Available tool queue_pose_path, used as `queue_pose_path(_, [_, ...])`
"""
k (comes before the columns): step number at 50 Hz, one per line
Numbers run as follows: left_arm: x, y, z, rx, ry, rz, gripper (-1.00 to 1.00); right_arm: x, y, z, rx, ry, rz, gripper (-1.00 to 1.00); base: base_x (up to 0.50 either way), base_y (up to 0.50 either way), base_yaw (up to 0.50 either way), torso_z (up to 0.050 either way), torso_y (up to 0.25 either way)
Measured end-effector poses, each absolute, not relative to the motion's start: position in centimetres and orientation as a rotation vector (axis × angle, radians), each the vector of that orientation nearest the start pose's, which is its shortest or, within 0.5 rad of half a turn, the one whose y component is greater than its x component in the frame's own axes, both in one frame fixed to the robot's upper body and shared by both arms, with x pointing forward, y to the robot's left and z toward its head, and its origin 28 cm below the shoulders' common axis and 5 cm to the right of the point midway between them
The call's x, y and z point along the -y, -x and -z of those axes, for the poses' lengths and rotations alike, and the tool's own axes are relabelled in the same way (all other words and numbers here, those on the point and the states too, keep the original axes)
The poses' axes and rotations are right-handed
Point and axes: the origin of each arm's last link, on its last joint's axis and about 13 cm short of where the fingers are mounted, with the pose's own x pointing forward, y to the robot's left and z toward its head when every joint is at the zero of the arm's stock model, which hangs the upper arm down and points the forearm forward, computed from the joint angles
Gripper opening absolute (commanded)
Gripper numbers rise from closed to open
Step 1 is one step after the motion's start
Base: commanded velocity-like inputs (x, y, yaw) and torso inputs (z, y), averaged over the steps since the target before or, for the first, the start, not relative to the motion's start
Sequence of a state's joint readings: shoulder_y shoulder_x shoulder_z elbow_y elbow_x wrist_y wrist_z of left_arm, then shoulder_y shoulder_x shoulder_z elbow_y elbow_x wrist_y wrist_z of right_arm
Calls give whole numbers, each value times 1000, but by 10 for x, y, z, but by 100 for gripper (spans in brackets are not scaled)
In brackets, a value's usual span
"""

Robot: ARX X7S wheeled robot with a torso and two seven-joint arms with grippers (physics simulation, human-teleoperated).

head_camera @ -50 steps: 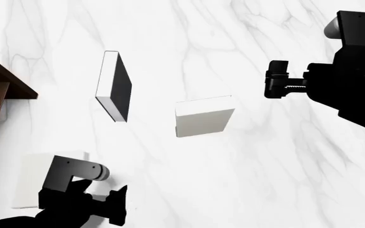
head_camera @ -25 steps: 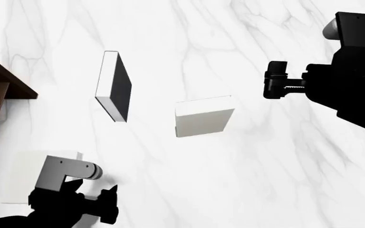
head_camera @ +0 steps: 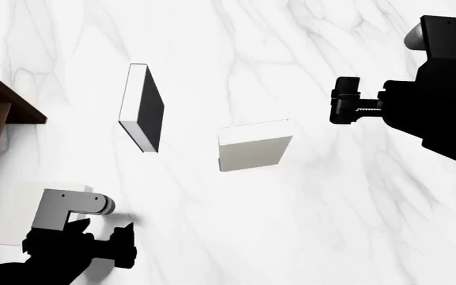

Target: Pick up the book on the right and place it under the cabinet shelf.

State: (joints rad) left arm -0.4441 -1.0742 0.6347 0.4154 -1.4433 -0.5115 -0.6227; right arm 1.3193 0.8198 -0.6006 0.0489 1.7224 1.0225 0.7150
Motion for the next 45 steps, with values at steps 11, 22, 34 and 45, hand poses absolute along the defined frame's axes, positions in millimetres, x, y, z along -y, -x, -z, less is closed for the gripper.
queue_pose_path(11, [-292,-198,-135,-563,-42,76,100,175,-286,-303,-368,-77,-130,100,0,0,0,0,0])
queue_pose_path(22, [-296,-202,-133,-568,-56,59,100,175,-287,-303,-370,-79,-131,100,0,0,0,0,-1])
queue_pose_path(34, [-303,-210,-133,-573,-78,64,100,174,-288,-303,-373,-79,-132,100,1,0,0,-3,-4])
queue_pose_path(45, [-306,-216,-135,-565,-77,58,100,174,-287,-303,-374,-78,-132,100,1,0,0,-2,-5])
